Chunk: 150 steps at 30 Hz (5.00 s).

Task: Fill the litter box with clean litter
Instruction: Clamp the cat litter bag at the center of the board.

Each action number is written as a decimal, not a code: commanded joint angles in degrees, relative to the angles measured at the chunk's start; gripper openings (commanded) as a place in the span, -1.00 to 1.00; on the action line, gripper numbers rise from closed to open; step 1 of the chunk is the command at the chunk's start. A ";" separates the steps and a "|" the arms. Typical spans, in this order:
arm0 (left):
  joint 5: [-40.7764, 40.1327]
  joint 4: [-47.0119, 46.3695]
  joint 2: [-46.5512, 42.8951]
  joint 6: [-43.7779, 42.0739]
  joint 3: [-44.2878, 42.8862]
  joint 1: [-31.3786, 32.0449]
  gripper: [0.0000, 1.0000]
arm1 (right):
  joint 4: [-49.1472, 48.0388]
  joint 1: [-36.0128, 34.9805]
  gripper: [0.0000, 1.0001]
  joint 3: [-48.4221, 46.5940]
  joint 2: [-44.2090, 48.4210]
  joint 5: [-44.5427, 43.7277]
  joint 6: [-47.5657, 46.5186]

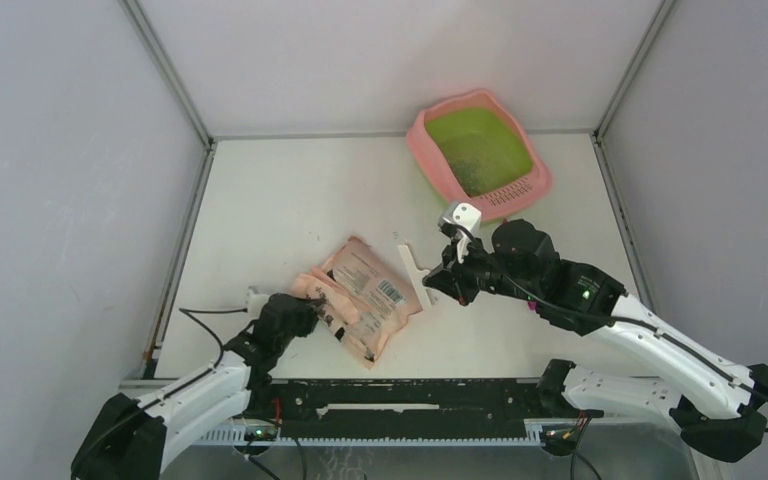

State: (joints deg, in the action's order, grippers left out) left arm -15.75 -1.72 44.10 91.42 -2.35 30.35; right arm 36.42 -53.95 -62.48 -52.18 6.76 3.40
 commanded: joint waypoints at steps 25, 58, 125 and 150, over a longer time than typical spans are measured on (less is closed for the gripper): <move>13.11 46.06 28.44 -41.64 -62.39 -3.15 -0.75 | 2.43 -17.57 -1.00 -16.48 -9.18 -20.58 -1.47; 29.13 48.90 44.52 -30.84 -77.00 -3.15 -0.89 | -8.38 -36.77 -1.00 -11.92 -18.86 -42.83 -7.45; 34.44 45.35 40.22 -29.45 -74.48 -4.85 -0.98 | 17.79 -15.44 -1.00 -20.46 -39.07 -44.26 0.17; 37.94 45.13 38.68 -30.60 -76.44 -6.18 -0.98 | 29.96 -11.22 -1.00 -31.49 -47.39 -36.35 -4.99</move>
State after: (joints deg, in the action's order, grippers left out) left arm 16.12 45.76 87.42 61.45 -75.99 24.67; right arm 63.22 -65.93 -92.53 -99.42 -30.04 0.08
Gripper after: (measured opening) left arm 0.014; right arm 0.041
